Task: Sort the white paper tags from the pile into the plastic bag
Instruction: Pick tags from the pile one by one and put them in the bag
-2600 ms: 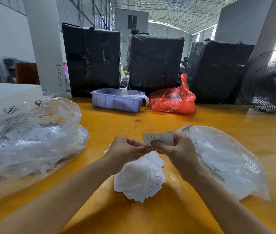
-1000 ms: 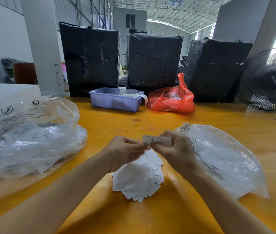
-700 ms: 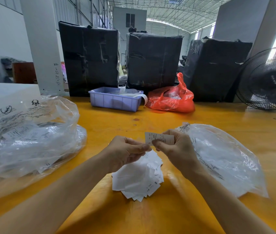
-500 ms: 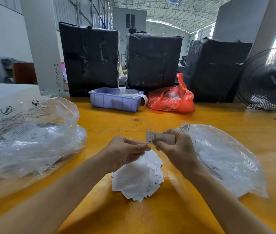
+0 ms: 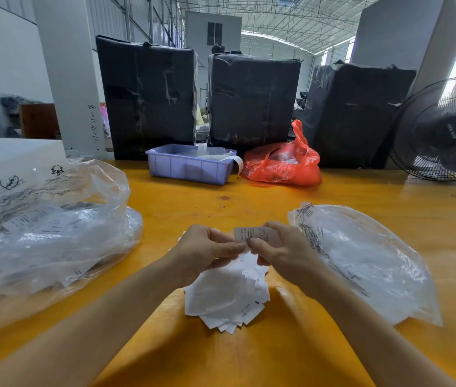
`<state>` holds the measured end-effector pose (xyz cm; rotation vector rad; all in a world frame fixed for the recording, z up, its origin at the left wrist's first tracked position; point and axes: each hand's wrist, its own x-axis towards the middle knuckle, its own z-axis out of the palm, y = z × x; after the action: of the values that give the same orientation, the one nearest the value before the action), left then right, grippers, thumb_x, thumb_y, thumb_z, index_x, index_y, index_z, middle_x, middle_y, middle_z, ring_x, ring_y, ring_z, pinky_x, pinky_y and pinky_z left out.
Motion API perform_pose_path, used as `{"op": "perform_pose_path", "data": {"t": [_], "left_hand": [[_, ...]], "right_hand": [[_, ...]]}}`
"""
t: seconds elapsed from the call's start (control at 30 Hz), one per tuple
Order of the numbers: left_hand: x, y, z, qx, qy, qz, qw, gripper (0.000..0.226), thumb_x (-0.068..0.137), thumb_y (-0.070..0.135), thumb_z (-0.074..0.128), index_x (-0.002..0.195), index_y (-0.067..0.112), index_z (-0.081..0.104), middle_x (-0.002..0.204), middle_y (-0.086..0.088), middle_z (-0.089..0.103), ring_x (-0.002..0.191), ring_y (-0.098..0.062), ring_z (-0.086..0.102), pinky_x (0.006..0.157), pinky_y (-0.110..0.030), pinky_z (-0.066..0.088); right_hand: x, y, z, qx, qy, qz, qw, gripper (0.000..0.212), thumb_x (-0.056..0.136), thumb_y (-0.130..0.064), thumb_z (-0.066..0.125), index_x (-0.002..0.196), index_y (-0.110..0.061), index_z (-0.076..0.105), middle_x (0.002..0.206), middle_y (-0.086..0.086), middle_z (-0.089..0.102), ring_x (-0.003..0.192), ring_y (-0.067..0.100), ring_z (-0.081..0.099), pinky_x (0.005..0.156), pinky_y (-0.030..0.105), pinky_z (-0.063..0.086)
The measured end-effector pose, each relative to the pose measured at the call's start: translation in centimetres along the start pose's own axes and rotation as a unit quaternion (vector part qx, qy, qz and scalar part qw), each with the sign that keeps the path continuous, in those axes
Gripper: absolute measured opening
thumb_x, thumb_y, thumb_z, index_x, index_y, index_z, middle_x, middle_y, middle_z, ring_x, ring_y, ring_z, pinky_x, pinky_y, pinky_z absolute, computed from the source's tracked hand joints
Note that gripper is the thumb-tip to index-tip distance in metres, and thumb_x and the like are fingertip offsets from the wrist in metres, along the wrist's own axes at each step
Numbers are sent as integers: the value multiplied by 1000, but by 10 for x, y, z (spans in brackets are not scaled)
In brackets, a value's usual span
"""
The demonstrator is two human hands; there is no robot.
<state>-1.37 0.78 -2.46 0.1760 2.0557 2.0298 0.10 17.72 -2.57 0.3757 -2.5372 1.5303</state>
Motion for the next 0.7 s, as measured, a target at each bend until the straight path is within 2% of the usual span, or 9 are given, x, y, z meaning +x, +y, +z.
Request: {"op": "perform_pose_path", "data": {"t": [0.1,0.23,0.3,0.4,0.47,0.53,0.63,0.7], "left_hand": [[1,-1,0,51,35,36,997,8,74,5,76,79,1,73,57,0,66,51,-3,58,52,-14,48],[4,-2,-1,55,56,47,996,11,72,6,77,79,-1,73,59,-2,67,50,-3,58,52,-14,48],[3,-3,0,65,47,51,995,7,72,4,78,73,-1,72,57,-1,66,48,-1,57,51,-13,47],[3,-4,1,81,47,65,993,11,71,3,79,70,-3,70,57,0,66,50,0,59,51,-13,46],[2,-3,2,81,40,71,993,18,69,1,79,79,-10,69,64,-5,68,54,-3,62,52,-13,46],[1,-2,1,70,31,68,995,22,69,-3,78,88,-9,69,73,-9,70,58,-6,66,54,-13,48],[1,-1,1,23,33,62,997,21,71,-6,75,91,-3,69,81,-12,71,64,-10,69,57,-14,51],[2,-1,1,-30,41,52,997,13,74,-3,71,86,-5,68,80,-13,72,68,-13,70,59,-15,53]], "right_hand": [[1,1,-1,-15,-26,6,1000,7,91,-8,54,86,-12,57,74,3,58,56,8,56,59,34,51],[0,2,-3,-48,-13,-25,998,11,84,-9,66,83,-18,60,76,9,63,65,26,62,67,52,55],[-1,2,-3,-43,-1,-39,998,17,78,-12,73,84,-22,61,78,11,66,71,34,64,66,54,54],[0,2,-4,-46,19,-48,998,23,72,-10,78,78,-25,61,74,8,67,68,30,66,62,52,55],[1,3,-5,-51,23,-43,997,25,70,-8,78,76,-25,60,73,6,67,65,27,66,59,50,56],[0,4,-5,-67,18,-36,997,25,70,-9,78,77,-25,60,74,5,67,65,24,67,59,47,57],[1,5,-5,-75,13,-33,997,22,73,-11,76,79,-24,60,75,5,67,65,21,67,61,45,58],[1,5,-6,-61,20,-36,997,18,77,-9,74,77,-22,60,73,5,66,59,14,65,59,39,58]]}}
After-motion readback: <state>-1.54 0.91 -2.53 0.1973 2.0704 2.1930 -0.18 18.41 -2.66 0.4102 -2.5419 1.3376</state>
